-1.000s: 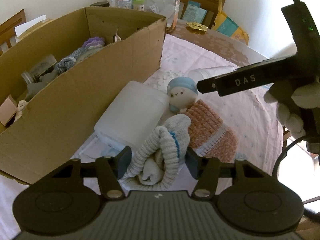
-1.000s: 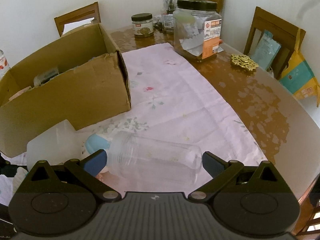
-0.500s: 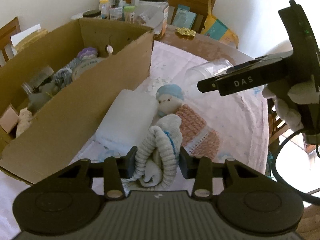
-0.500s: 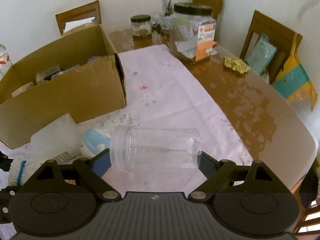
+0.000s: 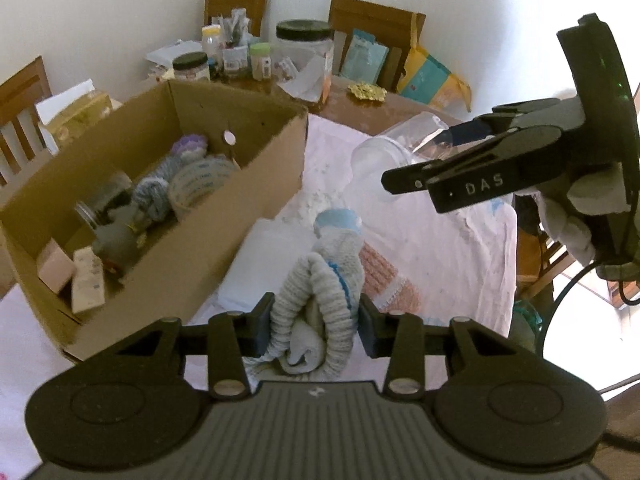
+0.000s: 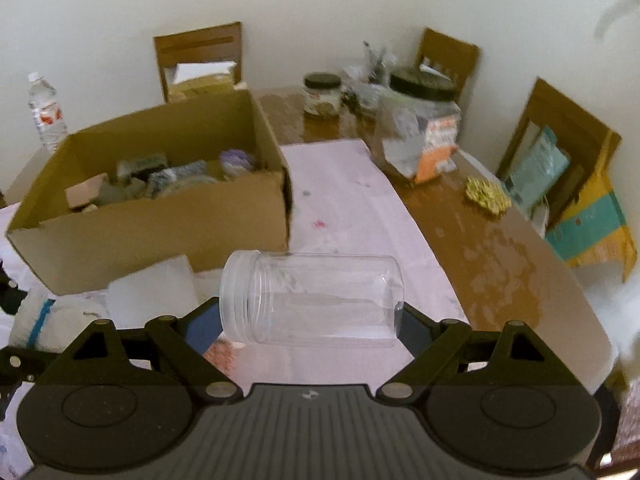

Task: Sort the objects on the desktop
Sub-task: 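Carry the sock roll and clear jar into the cardboard box and release both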

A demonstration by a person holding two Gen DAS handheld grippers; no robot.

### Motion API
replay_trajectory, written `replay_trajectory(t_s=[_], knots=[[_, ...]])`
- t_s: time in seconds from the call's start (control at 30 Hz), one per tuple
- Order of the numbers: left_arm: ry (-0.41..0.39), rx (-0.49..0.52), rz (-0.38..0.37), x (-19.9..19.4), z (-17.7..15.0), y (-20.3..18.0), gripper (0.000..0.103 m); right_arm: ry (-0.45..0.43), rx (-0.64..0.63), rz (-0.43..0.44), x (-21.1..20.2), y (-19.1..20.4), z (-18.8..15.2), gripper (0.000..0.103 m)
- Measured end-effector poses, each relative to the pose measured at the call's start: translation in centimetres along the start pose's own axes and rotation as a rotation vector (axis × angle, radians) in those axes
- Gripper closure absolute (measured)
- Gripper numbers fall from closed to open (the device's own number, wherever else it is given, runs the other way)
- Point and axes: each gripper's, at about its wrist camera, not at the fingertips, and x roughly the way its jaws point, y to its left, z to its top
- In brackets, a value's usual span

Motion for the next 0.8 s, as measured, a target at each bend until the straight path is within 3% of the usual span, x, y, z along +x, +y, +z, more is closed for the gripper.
replay_trajectory(t_s=[0.33, 0.8], knots=[[-0.049, 0.002, 0.068, -2.3, 3.1, 1.7, 0.062, -0.077, -0.056, 0.095, -1.0, 1.4, 4.0, 0.010], [-0.086, -0.021, 0.168, -2.6, 5.2, 6.0, 0.061, -0.116, -0.148, 0.139, 0.9, 3.9, 8.2, 0.010]])
